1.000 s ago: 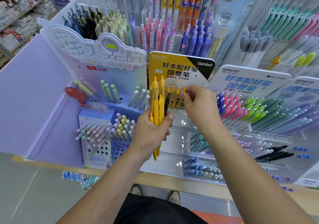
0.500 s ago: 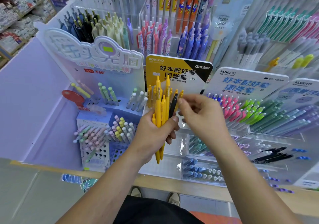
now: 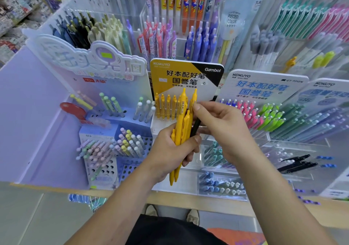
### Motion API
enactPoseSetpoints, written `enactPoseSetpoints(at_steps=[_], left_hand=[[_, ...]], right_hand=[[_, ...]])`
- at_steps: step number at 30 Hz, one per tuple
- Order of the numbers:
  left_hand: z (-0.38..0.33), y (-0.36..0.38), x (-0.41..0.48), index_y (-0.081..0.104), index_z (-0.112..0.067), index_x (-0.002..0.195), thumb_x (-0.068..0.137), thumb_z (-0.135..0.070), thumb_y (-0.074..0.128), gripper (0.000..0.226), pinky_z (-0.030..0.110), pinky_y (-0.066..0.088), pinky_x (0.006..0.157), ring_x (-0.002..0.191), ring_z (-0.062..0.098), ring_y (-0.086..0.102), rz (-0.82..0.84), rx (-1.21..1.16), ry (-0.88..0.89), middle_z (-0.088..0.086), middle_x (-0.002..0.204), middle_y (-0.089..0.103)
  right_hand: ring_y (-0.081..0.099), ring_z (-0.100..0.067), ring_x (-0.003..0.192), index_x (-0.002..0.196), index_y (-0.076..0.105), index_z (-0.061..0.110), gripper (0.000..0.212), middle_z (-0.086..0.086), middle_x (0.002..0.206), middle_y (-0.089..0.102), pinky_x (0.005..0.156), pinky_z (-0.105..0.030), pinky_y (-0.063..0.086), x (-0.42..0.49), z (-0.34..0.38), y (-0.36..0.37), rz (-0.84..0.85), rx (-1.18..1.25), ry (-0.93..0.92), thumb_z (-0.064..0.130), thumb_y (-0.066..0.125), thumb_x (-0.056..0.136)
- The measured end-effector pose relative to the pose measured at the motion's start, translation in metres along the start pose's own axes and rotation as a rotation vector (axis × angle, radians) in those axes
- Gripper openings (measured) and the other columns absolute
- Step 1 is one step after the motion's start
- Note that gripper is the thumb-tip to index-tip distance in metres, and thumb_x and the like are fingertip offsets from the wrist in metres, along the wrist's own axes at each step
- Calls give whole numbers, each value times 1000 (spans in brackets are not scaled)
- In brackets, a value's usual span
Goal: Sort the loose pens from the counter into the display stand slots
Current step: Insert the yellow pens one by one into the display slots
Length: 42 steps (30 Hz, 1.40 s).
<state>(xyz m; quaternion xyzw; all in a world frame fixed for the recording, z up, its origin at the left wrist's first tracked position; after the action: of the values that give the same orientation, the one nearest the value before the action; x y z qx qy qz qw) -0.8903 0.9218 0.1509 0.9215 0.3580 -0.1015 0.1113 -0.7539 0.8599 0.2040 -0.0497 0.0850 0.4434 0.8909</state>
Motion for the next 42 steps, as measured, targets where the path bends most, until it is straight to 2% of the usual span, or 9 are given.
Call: enactPoseSetpoints(at_steps=[5,9,14,21,29,32,36,39,42], left_hand=[[3,-4,-4,68,-9,100,99,-13,72,6,35,49,52,56,25,59,-21,10,17,14,73,70],[1,-7,-6,67,-4,102,99,-13,72,11,38,53,54,59,29,64,-41,22,50,17,75,71],[4,-14,-11,67,-3,114,102,-10,66,14,46,64,67,74,38,76,-40,-29,27,18,91,78],[14,-40,-29,65,-2,104,102,-15,66,13,31,46,46,52,24,60,-162,44,44,15,83,78],[19,-65,-39,72,-9,92,104,-19,64,17,33,46,48,48,21,52,-355,46,63,12,73,75],[22,-71,-43,71,-10,91,103,-18,65,16,36,44,50,49,23,47,-401,-25,45,12,70,72],[22,-80,-47,71,-1,96,104,-17,65,19,33,37,48,48,24,43,-370,-78,21,13,67,69],[22,-83,-49,73,-5,97,103,-17,65,16,30,37,46,46,22,44,-320,-77,26,16,67,70],[21,-86,-52,73,-6,98,103,-21,66,18,29,42,45,45,21,50,-318,-16,19,15,71,75]], right_hand=[[74,-25,84,95,80,9,18,-14,89,78,71,-31,61,-6,-5,3,33,35,14,24,70,96],[61,-31,60,85,73,-2,23,-24,72,65,69,-45,61,-10,-8,9,162,-23,50,18,70,96],[69,-24,63,84,66,-7,32,-20,75,72,65,-43,63,-12,-13,6,-38,8,36,21,66,100],[71,-21,61,83,57,2,26,-26,79,70,56,-33,61,-9,-23,23,-95,85,68,19,66,100],[75,-23,83,127,60,9,32,-11,94,77,70,-42,65,-17,-38,59,77,63,89,18,68,98],[69,-9,101,149,41,23,60,13,119,61,77,-33,61,-27,-43,63,-99,-289,-225,20,70,97],[49,-35,133,124,71,16,36,-12,138,54,100,-48,47,-44,-53,71,-116,-928,-811,12,73,88],[63,-33,115,103,77,16,17,-6,111,70,104,-55,44,-42,-62,74,-80,-1043,-926,12,79,87],[68,-29,93,96,77,18,4,-3,101,72,83,-49,54,-39,-66,71,-41,-1046,-962,17,76,92]])
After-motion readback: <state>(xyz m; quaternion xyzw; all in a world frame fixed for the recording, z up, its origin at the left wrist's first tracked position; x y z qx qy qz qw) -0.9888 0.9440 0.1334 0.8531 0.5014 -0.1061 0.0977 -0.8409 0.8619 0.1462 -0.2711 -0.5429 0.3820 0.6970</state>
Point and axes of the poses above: each hand's wrist, its own x-axis towards the middle knuckle, its own y-axis out of the palm, z = x × y, the point moved 3 cm from there along x, towards the middle knuckle
